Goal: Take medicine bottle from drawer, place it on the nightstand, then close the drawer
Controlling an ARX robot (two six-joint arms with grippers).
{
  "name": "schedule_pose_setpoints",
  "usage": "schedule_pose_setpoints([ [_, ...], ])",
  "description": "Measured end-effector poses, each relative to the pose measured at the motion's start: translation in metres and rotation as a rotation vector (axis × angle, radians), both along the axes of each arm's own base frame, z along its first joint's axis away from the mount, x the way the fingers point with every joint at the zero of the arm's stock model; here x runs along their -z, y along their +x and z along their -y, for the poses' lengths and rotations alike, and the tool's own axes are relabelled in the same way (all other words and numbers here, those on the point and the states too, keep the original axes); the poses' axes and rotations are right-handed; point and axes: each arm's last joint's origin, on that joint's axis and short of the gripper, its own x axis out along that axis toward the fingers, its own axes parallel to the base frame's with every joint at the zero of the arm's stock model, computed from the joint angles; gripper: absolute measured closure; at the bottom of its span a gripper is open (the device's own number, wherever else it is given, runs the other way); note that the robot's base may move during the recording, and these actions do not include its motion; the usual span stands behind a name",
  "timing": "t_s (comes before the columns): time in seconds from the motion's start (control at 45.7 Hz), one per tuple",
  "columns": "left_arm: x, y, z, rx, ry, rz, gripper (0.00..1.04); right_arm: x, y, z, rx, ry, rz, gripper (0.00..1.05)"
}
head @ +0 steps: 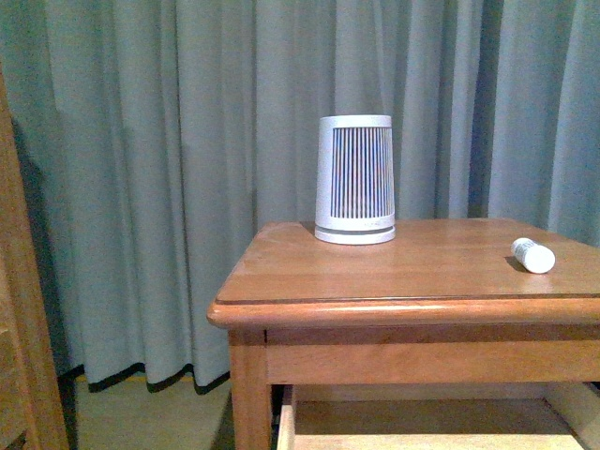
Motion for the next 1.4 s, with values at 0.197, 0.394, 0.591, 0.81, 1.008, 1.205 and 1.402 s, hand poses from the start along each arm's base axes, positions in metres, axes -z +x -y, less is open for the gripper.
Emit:
schedule_pose_setpoints([
  [0.197,0.000,0.000,0.000,0.000,0.000,0.000,0.07,0.010,0.028,0.000,0.032,-0.051,0.043,0.07],
  [0.394,0.000,0.000,0.000,0.000,0.000,0.000,0.07,0.018,0.083,0.008,0.083,-0.107,0.124,0.07],
  [0.591,0.000,0.000,0.000,0.000,0.000,0.000,0.07,0.018,0.130,0.014,0.079,-0.139,0.130,0.07],
  [0.81,0.000,0.000,0.000,0.000,0.000,0.000,0.07,0.011,0.169,0.018,0.080,-0.146,0.110,0.07],
  [1.008,0.000,0.000,0.000,0.000,0.000,0.000,0.07,0.010,0.174,0.017,0.060,-0.148,0.082,0.07],
  [1.205,0.000,0.000,0.000,0.000,0.000,0.000,0.07,0.002,0.166,0.018,0.086,-0.150,0.067,0.07],
  [1.402,0.000,0.000,0.000,0.000,0.000,0.000,0.07,-0.024,0.109,0.019,0.056,-0.120,0.113,0.07],
])
